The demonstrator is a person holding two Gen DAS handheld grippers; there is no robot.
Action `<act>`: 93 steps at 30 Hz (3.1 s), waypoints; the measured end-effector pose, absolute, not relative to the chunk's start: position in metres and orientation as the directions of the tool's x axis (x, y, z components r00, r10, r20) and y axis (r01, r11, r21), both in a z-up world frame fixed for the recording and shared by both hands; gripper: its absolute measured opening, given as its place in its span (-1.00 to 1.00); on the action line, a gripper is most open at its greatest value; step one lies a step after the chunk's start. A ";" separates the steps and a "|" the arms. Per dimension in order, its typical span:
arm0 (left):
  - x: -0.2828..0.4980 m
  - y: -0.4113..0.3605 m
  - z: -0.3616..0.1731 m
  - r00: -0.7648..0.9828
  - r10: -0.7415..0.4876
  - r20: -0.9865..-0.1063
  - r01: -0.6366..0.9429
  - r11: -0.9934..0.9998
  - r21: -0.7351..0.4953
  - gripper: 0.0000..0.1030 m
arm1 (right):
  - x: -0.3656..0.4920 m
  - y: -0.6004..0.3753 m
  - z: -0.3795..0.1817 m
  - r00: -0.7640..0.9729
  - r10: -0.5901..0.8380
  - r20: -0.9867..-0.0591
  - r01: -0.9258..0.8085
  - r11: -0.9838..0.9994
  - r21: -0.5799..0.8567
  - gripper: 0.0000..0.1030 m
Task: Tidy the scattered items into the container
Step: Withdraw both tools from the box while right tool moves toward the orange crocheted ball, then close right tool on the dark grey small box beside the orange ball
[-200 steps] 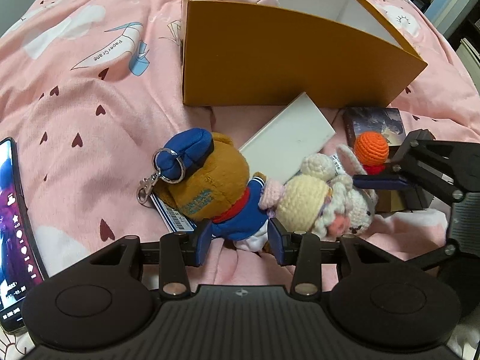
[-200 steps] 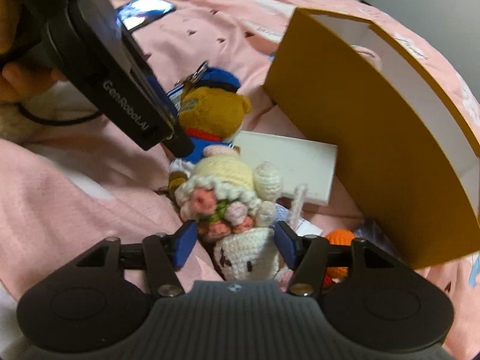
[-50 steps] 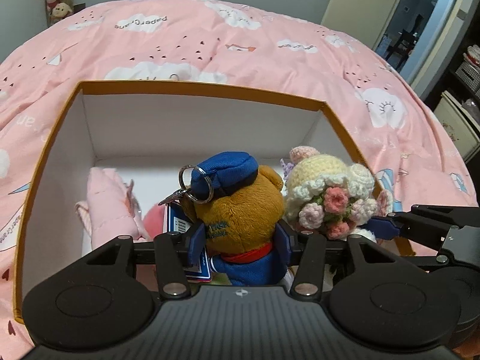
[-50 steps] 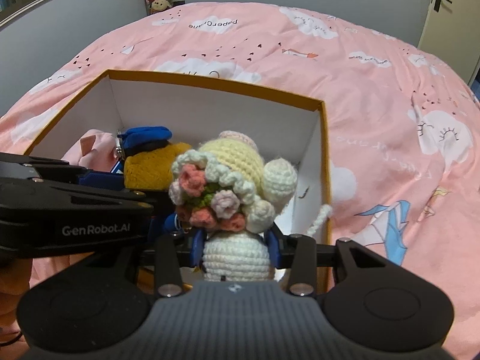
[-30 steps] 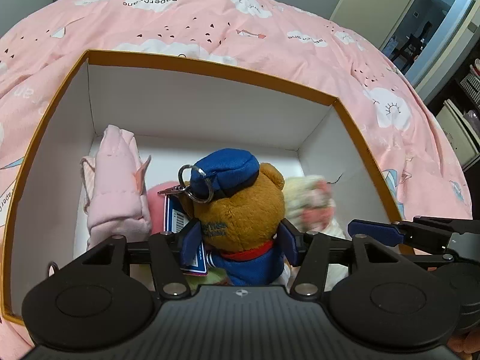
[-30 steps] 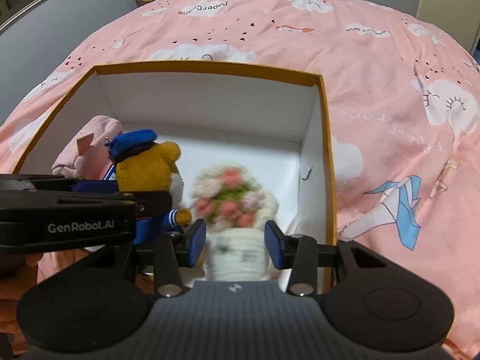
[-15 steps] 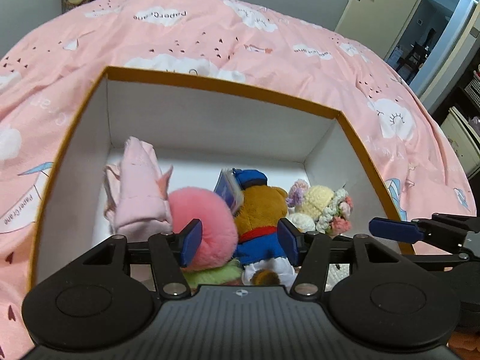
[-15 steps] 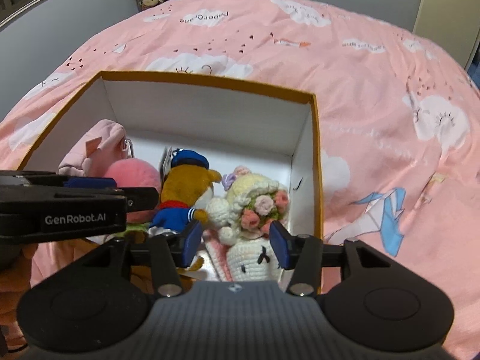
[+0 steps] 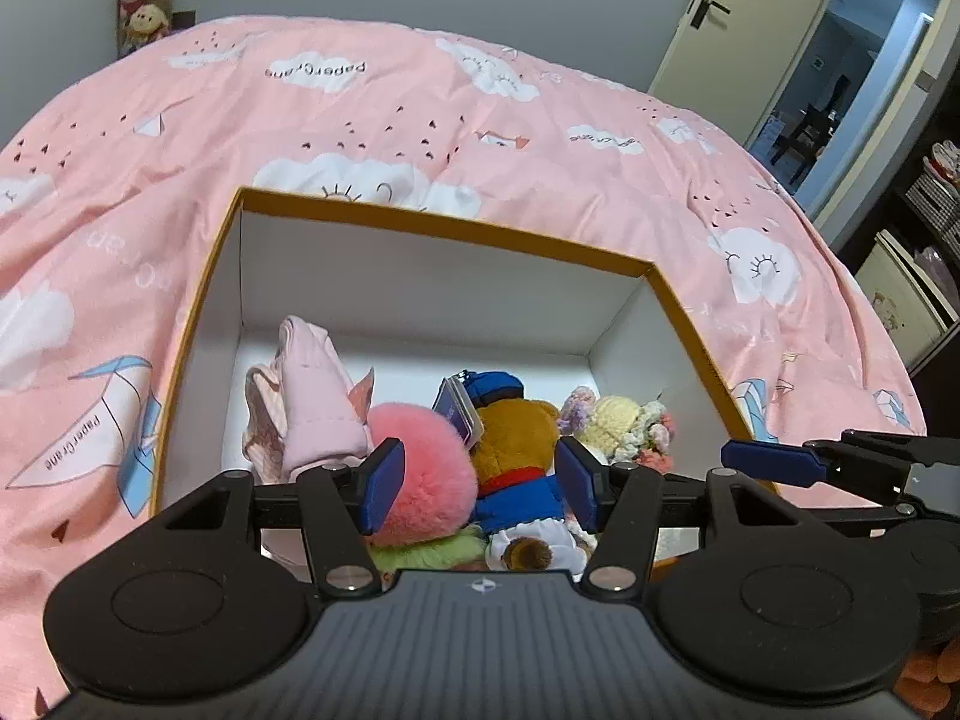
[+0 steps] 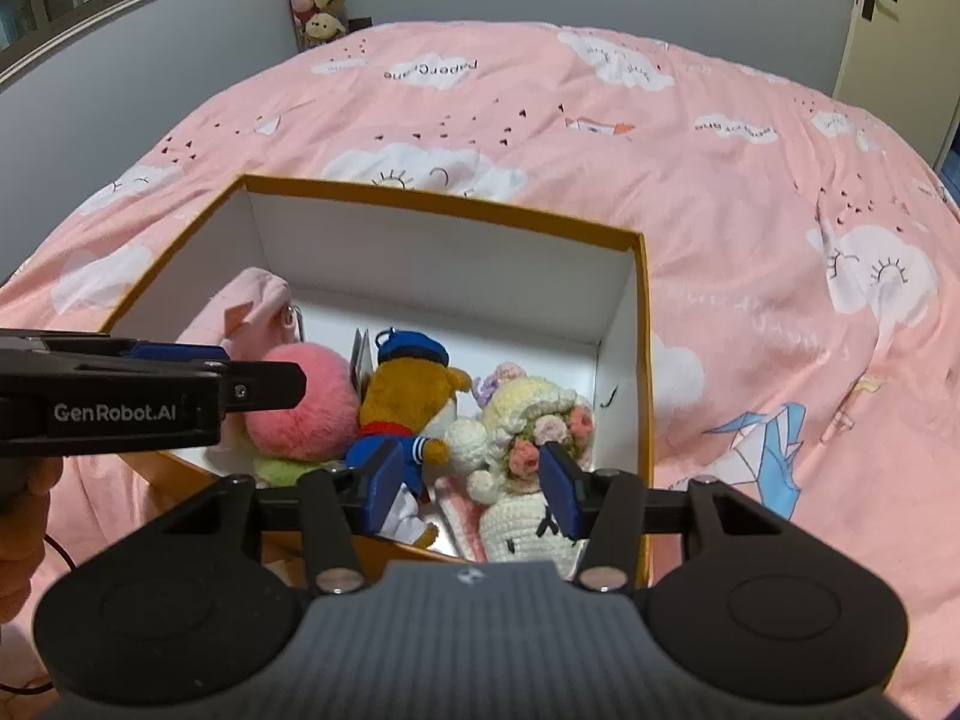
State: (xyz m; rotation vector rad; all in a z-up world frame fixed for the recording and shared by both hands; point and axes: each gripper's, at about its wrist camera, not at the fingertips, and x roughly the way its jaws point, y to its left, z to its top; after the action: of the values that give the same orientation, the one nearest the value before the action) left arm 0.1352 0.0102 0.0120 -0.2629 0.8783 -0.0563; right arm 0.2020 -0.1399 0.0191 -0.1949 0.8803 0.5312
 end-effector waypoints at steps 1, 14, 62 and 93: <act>0.133 0.009 0.015 0.645 -0.157 -0.748 -0.051 0.968 -0.247 0.26 | 0.200 -0.141 0.021 0.521 0.366 -0.771 -0.518 0.854 0.055 0.04; 0.069 -0.003 0.051 0.737 -0.201 -0.645 0.131 0.979 -0.156 0.23 | 0.137 -0.158 0.044 0.607 0.485 -0.629 -0.562 0.822 0.092 0.03; -0.012 0.001 -0.035 0.591 -0.060 -0.804 0.207 0.975 0.080 0.23 | 0.035 -0.192 -0.047 0.611 0.211 -0.763 -0.522 0.832 -0.188 0.14; -0.009 0.008 -0.046 0.567 -0.056 -0.822 0.230 0.969 0.093 0.23 | 0.071 -0.170 -0.075 0.670 0.066 -0.740 -0.431 0.846 -0.314 0.19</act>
State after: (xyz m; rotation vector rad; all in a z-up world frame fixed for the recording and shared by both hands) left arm -0.0095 0.0085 -0.0457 0.1977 0.9544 -0.1692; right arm 0.0706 -0.1696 -0.0755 -0.4980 0.7939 0.2933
